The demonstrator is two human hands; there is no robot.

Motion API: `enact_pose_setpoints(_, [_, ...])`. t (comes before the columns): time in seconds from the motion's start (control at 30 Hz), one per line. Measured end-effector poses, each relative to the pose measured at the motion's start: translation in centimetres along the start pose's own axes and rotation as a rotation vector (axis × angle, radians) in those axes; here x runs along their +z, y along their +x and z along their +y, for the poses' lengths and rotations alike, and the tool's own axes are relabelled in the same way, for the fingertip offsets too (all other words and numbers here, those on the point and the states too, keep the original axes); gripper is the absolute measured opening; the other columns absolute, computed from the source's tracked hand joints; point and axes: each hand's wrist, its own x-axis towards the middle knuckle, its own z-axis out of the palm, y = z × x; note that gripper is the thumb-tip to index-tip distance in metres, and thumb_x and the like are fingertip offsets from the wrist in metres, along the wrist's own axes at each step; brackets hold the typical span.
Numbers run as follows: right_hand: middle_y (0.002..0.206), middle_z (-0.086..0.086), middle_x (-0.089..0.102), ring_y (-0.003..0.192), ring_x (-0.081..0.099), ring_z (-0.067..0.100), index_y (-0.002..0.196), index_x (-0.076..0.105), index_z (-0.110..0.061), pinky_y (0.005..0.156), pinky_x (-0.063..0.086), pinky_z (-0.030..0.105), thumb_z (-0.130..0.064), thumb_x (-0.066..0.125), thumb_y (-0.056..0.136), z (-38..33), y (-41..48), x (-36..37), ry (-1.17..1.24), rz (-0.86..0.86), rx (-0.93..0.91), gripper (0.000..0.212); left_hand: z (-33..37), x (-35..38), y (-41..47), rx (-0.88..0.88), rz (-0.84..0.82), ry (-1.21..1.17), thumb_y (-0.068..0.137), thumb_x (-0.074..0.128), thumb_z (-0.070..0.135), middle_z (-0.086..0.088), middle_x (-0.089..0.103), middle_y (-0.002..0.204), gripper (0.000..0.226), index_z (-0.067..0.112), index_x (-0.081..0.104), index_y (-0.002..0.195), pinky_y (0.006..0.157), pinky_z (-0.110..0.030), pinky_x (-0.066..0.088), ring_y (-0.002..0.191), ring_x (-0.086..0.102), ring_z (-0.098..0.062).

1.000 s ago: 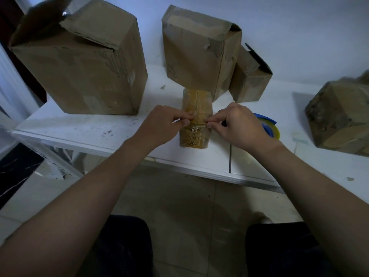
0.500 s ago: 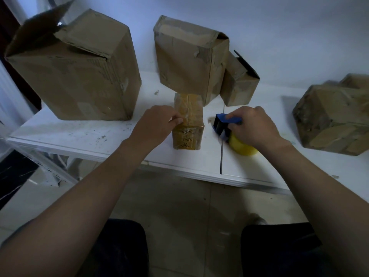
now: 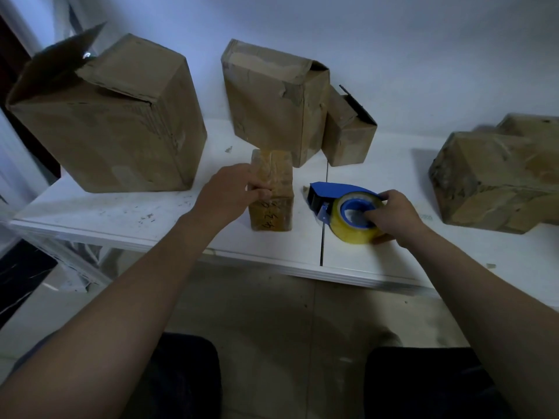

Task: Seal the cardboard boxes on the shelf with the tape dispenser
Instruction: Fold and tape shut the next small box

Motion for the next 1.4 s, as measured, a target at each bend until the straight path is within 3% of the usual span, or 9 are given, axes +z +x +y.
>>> enact_pose_setpoints(0.17, [0.099, 0.016, 0.063, 0.086, 0.069, 0.037, 0.115, 0.041, -0.022, 0.071, 0.062, 0.055, -0.004, 0.071, 0.082, -0.7, -1.3, -1.3, 0.156, -0.054, -0.004, 0.047, 0.1, 0.2, 0.0, -0.050, 0.006, 0.005, 0.091, 0.066, 0.046, 0.006, 0.059, 0.098, 0.035, 0.020, 0.076, 0.112, 0.090, -0.040, 0.050, 0.097, 0.057, -0.018])
enact_pose_setpoints(0.33, [0.092, 0.008, 0.070, 0.075, 0.071, 0.029, 0.109, 0.064, -0.041, 0.064, 0.062, 0.054, 0.009, 0.060, 0.082, -2.3, -3.5, -3.2, 0.300, -0.041, -0.229, 0.057, 0.8, 0.1, -0.1, -0.079, 0.037, -0.031, 0.092, 0.067, 0.043, 0.000, 0.064, 0.105, 0.032, 0.018, 0.076, 0.110, 0.092, -0.041, 0.050, 0.100, 0.059, -0.022])
enact_pose_setpoints(0.5, [0.087, -0.002, 0.067, 0.080, 0.070, 0.034, 0.108, 0.068, -0.048, 0.066, 0.063, 0.048, 0.012, 0.058, 0.082, -3.8, -5.2, -4.4, 0.403, -0.083, -0.335, 0.066, 1.3, 0.1, -0.2, -0.059, 0.033, 0.001, 0.089, 0.069, 0.047, 0.000, 0.064, 0.109, 0.031, 0.026, 0.075, 0.110, 0.093, -0.042, 0.050, 0.102, 0.059, -0.021])
enact_pose_setpoints(0.6, [0.092, -0.007, 0.067, 0.088, 0.071, 0.036, 0.103, 0.067, -0.052, 0.069, 0.063, 0.050, 0.013, 0.060, 0.082, -4.4, -5.7, -4.7, 0.433, -0.086, -0.373, 0.069, 1.9, 0.1, -0.3, -0.091, 0.205, 0.031, 0.095, 0.061, 0.043, -0.001, 0.067, 0.118, 0.028, 0.027, 0.073, 0.115, 0.096, -0.045, 0.051, 0.108, 0.058, -0.025])
enact_pose_setpoints(0.7, [0.104, -0.003, 0.068, 0.091, 0.071, 0.036, 0.109, 0.067, -0.050, 0.070, 0.063, 0.052, 0.013, 0.062, 0.081, -4.9, -5.9, -4.9, 0.463, -0.080, -0.406, 0.069, 2.6, -0.5, -0.4, -0.114, 0.302, -0.120, 0.097, 0.062, 0.034, 0.006, 0.067, 0.114, 0.022, 0.026, 0.073, 0.115, 0.095, -0.041, 0.054, 0.104, 0.060, -0.017])
enact_pose_setpoints(0.97, [0.103, -0.007, 0.068, 0.087, 0.072, 0.034, 0.109, 0.066, -0.050, 0.067, 0.063, 0.050, 0.014, 0.063, 0.081, -5.5, -6.0, -4.0, 0.465, -0.079, -0.444, 0.070, 0.1, -1.4, -1.4, -0.268, 0.039, -0.102, 0.090, 0.073, 0.037, 0.008, 0.066, 0.110, 0.034, 0.024, 0.068, 0.121, 0.092, -0.038, 0.055, 0.098, 0.061, -0.013])
enact_pose_setpoints(1.27, [0.106, -0.012, 0.062, 0.085, 0.071, 0.028, 0.125, 0.065, -0.039, 0.061, 0.064, 0.038, 0.012, 0.064, 0.081, -6.1, -5.8, -2.9, 0.438, -0.083, -0.427, 0.068, -0.8, -1.5, -1.7, -0.153, 0.055, -0.064, 0.089, 0.074, 0.030, 0.004, 0.075, 0.101, 0.018, 0.022, 0.079, 0.105, 0.082, -0.025, 0.046, 0.086, 0.063, -0.009])
enact_pose_setpoints(1.4, [0.113, -0.006, 0.065, 0.089, 0.071, 0.030, 0.125, 0.065, -0.040, 0.065, 0.064, 0.044, 0.013, 0.064, 0.080, -6.1, -5.5, -2.6, 0.443, -0.085, -0.465, 0.069, -0.8, -1.4, -1.8, -0.146, 0.072, 0.002, 0.096, 0.064, 0.034, 0.004, 0.072, 0.101, 0.019, 0.023, 0.076, 0.105, 0.085, -0.030, 0.051, 0.090, 0.062, -0.011])
